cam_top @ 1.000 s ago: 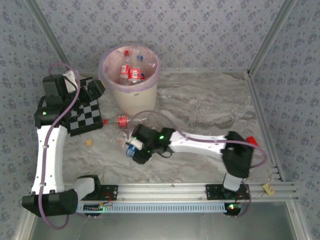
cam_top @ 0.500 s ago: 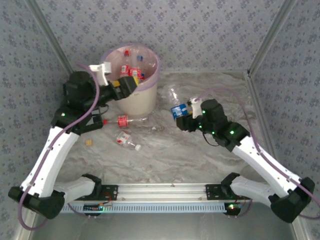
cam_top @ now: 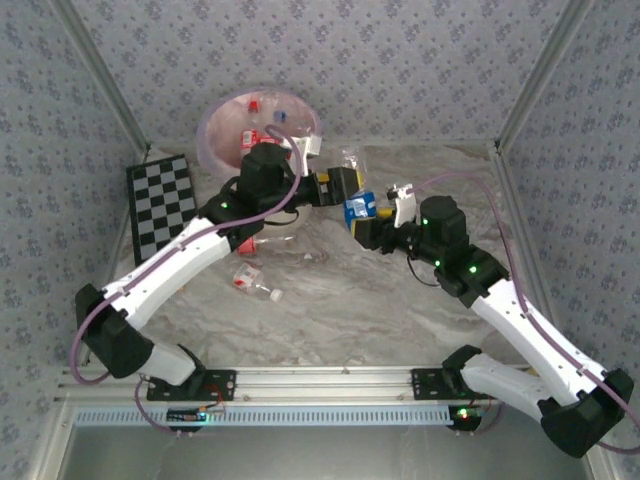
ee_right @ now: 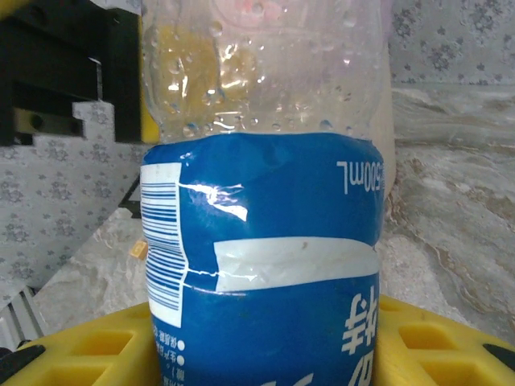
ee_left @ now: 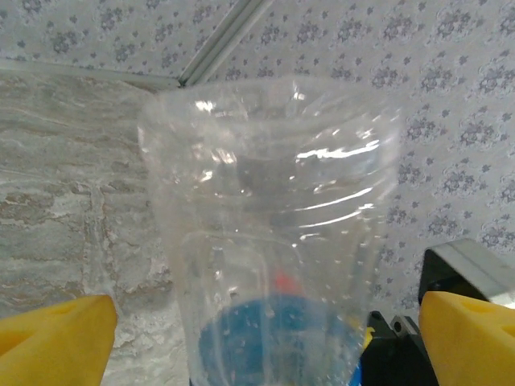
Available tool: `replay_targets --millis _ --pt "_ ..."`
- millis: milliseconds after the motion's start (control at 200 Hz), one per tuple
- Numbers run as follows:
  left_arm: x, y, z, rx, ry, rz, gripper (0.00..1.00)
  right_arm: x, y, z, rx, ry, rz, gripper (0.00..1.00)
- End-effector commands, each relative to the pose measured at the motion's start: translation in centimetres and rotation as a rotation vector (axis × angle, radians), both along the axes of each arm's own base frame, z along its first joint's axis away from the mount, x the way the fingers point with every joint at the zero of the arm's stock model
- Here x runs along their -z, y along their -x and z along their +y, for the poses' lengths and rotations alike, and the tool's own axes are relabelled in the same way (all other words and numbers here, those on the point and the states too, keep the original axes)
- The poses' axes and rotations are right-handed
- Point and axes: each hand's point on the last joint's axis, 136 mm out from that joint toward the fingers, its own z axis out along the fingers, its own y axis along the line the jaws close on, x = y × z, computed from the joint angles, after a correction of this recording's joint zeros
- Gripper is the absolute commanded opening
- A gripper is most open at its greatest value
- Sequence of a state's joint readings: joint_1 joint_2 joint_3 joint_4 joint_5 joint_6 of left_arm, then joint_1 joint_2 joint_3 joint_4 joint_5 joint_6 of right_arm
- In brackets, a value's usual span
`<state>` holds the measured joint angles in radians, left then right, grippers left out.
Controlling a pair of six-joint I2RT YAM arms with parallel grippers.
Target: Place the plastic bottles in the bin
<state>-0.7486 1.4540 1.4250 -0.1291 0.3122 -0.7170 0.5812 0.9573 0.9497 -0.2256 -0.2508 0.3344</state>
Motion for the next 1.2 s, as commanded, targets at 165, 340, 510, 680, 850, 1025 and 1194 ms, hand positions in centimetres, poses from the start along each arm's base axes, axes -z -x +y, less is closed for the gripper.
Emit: replay_targets --millis 165,340,510,680,850,1025,1194 --pt "-4.5 -1.0 -0.6 -0.036 0.085 -0.100 0.88 0.0 0.6 1.2 -0.055 -0.029 -0.001 0.52" --pt "-4.7 -2.0 0.2 -0.100 0.034 -0.128 0.82 0.2 0.8 1.1 -0.054 -0.021 -0.005 0.51" --pt "-4.5 -2.3 -0.6 -0.082 0.021 -0.112 0.69 0.3 1.0 0.9 -0.052 -0.015 -0.011 0.51" --pt "-4.4 -2.6 -0.7 -0.087 0.013 -0.110 0.58 0.4 1.1 0.8 -0.050 -0.006 -0.012 0.51" --pt "-5.9 -3.0 -0.1 -0.102 -0.031 -0.160 0.54 -0.2 1.0 0.6 -0.051 0.012 -0.025 0.77" --pt "-11.0 -4.8 2.2 -0.148 -0.016 -0.258 0.50 -0.3 1.2 -0.8 -0.007 0.078 -0.021 0.98" --pt "-15.7 -6.6 5.5 -0.216 -0.042 -0.340 0.46 0.7 1.9 -2.5 0.052 0.095 -0.009 1.00"
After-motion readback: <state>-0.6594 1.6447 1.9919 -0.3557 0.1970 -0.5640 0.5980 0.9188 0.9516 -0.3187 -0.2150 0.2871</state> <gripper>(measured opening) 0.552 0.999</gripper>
